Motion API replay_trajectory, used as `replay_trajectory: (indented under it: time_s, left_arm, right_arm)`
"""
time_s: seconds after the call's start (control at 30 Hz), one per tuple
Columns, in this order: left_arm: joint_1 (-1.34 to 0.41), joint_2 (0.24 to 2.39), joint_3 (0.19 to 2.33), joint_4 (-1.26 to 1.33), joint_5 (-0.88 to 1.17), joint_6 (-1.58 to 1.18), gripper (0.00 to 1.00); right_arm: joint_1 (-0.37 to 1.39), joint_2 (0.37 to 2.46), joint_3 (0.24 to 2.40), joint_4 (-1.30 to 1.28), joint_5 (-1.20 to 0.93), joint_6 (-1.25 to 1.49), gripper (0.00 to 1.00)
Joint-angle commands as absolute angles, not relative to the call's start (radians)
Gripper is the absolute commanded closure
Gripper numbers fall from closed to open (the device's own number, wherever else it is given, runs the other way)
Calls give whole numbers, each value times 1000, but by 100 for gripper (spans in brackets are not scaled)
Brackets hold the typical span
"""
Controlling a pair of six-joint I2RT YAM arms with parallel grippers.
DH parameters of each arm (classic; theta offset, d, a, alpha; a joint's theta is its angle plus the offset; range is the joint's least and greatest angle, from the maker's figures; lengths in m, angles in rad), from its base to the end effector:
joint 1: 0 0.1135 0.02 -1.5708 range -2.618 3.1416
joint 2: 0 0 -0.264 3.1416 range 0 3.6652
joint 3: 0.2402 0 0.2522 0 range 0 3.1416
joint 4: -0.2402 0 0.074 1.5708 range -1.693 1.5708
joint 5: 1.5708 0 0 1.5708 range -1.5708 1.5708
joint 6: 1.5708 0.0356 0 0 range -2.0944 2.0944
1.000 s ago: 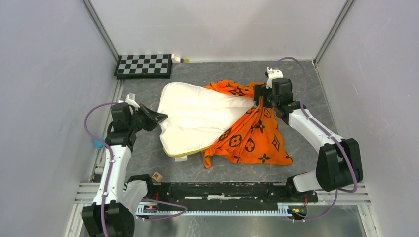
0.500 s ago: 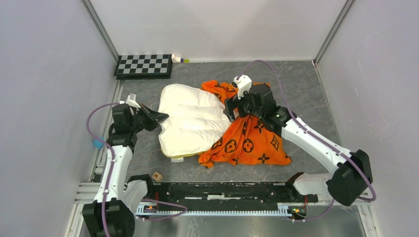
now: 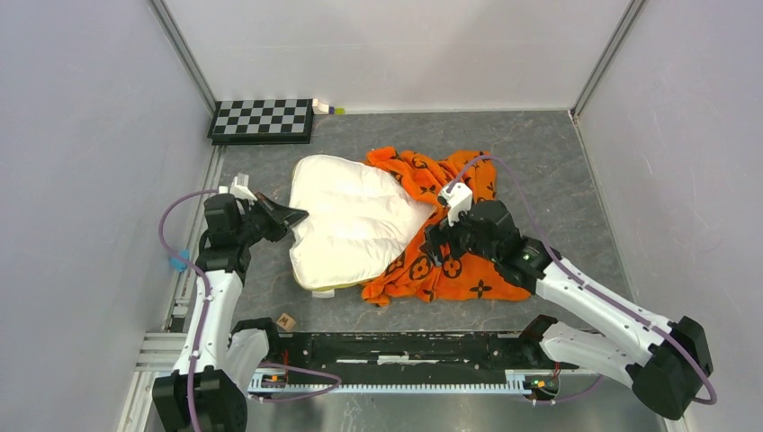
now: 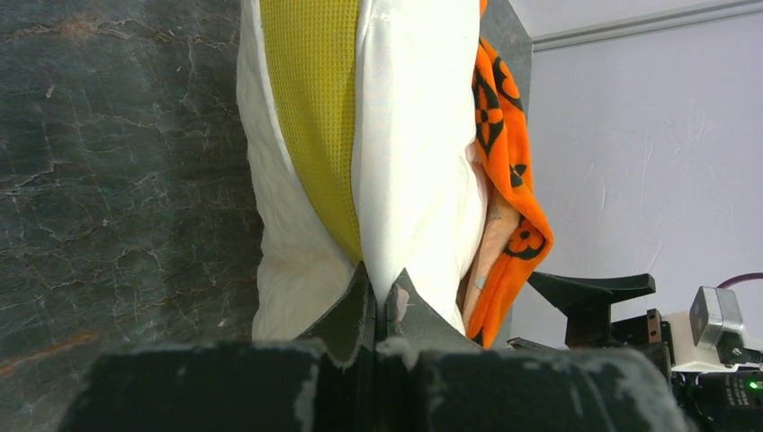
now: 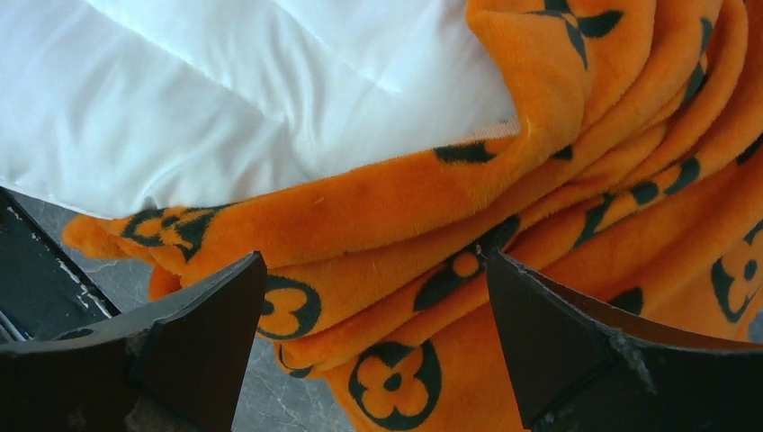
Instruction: Remove the pillowcase from the pillow
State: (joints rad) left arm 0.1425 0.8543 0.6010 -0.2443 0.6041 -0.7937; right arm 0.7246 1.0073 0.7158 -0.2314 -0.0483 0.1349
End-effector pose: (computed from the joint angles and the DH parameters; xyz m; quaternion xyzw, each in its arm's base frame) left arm 0.1905 0.0069 0.2600 -0.2345 0.8009 -0.3984 0.3806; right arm 0.1679 0.1509 0.2690 -0.2631 0.8247 0.2274 0.4460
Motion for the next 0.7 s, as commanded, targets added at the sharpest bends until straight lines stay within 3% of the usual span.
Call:
replay_trajectory:
  time_s: [0.0,0.27,0.53,0.67]
  left_arm:
    - [150,832,609,-202,610,-743,98]
    - [150,823,607,-215,626,-744,98]
    - [150,807,630,-216,627,-768,98]
    - [152,811,676,-235,608,-754,98]
  right_arm:
    - [726,934,676,-178,-29,200,2]
    - [781,986,679,-89,-62,320,2]
    - [981,1151,776,-174,459,475,2]
    - [1000,1218,797,-283,600,536,2]
